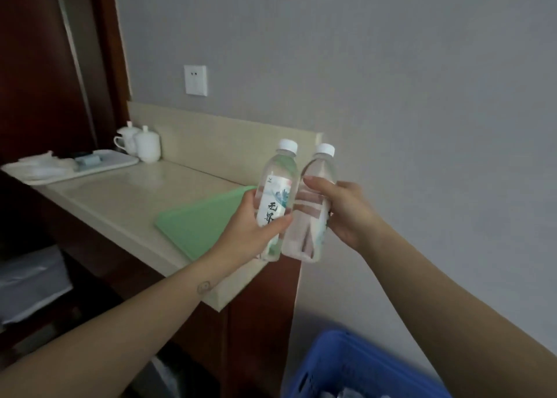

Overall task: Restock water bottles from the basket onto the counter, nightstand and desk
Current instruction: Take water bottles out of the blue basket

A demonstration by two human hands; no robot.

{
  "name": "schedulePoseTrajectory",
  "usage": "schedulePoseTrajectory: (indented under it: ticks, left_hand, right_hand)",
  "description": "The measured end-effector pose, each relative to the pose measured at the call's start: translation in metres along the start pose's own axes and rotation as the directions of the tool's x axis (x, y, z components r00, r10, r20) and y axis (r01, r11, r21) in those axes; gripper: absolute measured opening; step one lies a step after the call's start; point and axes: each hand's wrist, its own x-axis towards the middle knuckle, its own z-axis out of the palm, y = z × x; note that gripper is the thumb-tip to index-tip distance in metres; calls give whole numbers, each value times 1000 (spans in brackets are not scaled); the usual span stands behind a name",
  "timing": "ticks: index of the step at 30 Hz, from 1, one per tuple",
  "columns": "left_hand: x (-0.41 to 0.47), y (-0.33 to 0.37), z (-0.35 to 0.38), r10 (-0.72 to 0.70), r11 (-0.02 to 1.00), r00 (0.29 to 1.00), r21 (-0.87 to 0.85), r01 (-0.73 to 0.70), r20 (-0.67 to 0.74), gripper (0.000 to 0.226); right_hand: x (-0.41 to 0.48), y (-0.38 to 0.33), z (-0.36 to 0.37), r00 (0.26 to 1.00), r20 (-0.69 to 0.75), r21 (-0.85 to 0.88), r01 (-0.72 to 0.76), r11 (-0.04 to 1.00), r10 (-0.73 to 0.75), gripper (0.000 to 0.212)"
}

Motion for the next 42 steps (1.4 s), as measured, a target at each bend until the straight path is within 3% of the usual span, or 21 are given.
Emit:
schedulePoseTrajectory:
  ticks: [3,8,12,15,21,27,31,42]
  left_hand:
    - [7,7,-52,24,999,998,-42,-27,-59,34]
    - [15,9,-154,105,994,985,17,-103,-138,42]
    - [18,-1,-215,145,989,972,40,-140,-185,48]
    - [27,-10,-245,130,992,965,25,-127,-228,47]
    - [62,-38,-289,94,996,973,17,-92,-212,57]
    - [121,-78,-310,64,998,985,1,-64,-160,57]
    - [162,-103,-319,29,999,993,-29,-33,-118,72]
    - [265,-174,-354,10,998,999,61,-8,-34,53]
  right_hand:
    - [17,-4,61,998,20,19,66,998,-67,39]
    - [40,0,167,981,139,145,116,983,-136,41]
    - [61,7,231,978,141,138,133,982,-152,53]
    - [79,10,259,977,173,113,104,988,-123,50]
    - [123,19,282,962,245,-18,132,991,-124,33]
    - [184,35,287,947,266,-164,227,960,-178,50]
    - [229,43,288,950,267,-198,219,955,-162,54]
    - [325,88,303,977,132,-314,200,928,-166,52]
